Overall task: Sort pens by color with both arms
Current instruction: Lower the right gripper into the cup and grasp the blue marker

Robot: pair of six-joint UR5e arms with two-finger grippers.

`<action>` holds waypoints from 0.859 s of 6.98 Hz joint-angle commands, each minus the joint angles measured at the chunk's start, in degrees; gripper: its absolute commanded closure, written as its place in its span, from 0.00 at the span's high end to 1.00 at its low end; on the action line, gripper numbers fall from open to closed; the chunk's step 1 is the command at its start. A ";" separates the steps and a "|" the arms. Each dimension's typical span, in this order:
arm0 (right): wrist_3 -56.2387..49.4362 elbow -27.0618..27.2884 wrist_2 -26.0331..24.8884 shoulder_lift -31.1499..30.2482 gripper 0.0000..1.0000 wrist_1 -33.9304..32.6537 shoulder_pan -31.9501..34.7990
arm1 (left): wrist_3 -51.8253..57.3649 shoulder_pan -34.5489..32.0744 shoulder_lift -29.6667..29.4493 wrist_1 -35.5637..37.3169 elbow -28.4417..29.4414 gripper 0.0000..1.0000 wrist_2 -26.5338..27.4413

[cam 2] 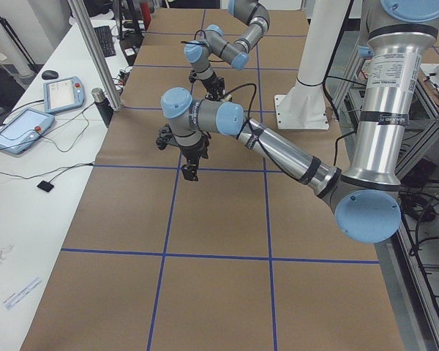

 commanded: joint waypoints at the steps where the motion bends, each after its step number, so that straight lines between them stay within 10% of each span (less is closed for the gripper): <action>1: 0.02 0.27 -0.03 -0.55 0.33 0.00 0.04 | -0.04 0.00 0.00 0.00 -0.04 0.99 0.00; 6: 0.02 2.73 0.23 -1.78 0.20 -0.09 0.04 | -0.04 0.00 0.00 0.00 -0.13 0.99 0.00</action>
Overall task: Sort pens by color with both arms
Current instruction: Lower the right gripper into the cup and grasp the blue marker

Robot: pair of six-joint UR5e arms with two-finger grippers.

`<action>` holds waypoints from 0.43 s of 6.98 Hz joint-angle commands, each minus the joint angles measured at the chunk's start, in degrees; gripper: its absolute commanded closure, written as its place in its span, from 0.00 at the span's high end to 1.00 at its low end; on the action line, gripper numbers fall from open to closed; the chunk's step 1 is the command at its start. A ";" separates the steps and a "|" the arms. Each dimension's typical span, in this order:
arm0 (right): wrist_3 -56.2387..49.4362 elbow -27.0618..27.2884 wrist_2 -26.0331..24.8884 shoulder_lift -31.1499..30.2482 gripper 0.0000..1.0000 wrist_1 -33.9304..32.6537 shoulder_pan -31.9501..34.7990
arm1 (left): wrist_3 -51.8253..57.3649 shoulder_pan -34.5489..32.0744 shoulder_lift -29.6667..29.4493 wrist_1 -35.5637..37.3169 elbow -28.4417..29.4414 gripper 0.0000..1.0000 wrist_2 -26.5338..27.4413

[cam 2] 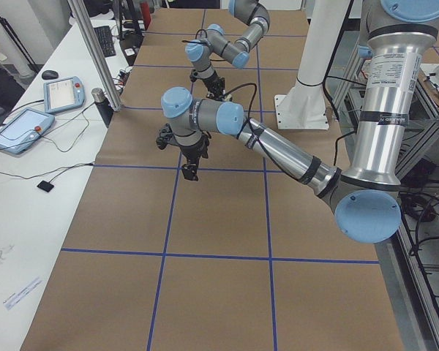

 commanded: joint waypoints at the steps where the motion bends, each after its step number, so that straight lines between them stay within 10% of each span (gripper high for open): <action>1: -0.05 0.56 0.08 -0.21 0.19 -0.03 0.05 | 0.00 0.00 0.00 0.00 0.12 0.99 0.00; 3: -0.06 1.96 0.17 -0.30 0.19 -1.69 0.14 | 0.00 0.00 0.00 0.00 0.29 0.99 0.00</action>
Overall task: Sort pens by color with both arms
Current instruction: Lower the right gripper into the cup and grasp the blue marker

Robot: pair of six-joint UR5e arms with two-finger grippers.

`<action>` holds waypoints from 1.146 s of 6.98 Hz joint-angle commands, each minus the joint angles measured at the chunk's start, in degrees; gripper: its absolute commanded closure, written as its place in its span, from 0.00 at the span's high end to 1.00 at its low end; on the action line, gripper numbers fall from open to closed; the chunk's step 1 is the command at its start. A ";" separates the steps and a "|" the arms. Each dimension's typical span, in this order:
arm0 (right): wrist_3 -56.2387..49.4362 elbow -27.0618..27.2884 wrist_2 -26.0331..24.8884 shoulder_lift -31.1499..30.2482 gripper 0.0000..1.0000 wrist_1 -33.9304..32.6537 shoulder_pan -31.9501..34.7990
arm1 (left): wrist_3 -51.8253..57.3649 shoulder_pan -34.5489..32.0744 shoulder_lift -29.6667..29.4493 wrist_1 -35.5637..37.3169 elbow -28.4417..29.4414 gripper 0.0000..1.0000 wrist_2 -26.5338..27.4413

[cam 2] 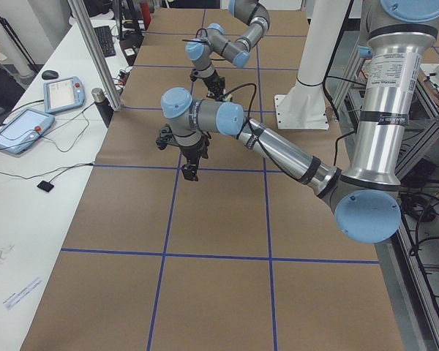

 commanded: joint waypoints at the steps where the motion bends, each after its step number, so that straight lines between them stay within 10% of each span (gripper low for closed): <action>1: -0.45 4.41 0.04 -0.35 0.18 -5.19 0.24 | 0.00 0.05 0.00 0.00 0.11 0.99 0.00; 8: -0.71 13.39 -4.95 0.26 0.19 -6.55 5.86 | -0.09 0.05 0.00 -0.09 0.11 0.99 -0.09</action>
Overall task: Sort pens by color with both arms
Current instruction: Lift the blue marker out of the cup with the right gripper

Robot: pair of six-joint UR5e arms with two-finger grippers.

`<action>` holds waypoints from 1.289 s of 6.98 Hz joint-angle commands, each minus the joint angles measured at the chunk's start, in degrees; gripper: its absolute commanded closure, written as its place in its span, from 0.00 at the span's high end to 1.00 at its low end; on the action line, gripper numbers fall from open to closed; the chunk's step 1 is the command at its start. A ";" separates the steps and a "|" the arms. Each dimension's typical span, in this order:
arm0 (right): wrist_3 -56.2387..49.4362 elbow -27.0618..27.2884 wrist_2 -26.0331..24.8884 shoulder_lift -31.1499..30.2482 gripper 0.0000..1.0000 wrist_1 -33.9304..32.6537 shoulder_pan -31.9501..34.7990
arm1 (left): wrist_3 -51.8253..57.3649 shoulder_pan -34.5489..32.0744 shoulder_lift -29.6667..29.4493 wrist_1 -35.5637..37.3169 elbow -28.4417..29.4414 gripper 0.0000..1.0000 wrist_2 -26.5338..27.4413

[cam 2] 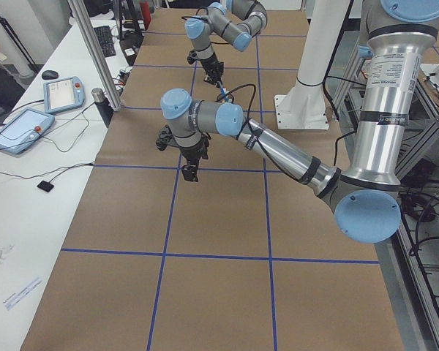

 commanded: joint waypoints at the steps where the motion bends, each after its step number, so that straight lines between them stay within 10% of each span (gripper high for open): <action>1: -0.15 2.06 -4.28 0.36 0.19 0.62 1.89 | -0.07 0.00 0.00 -0.02 -0.07 0.99 0.02; 9: -14.98 13.94 -25.10 -16.85 0.21 22.14 4.62 | -0.16 0.18 -0.17 -0.38 0.90 0.99 -0.07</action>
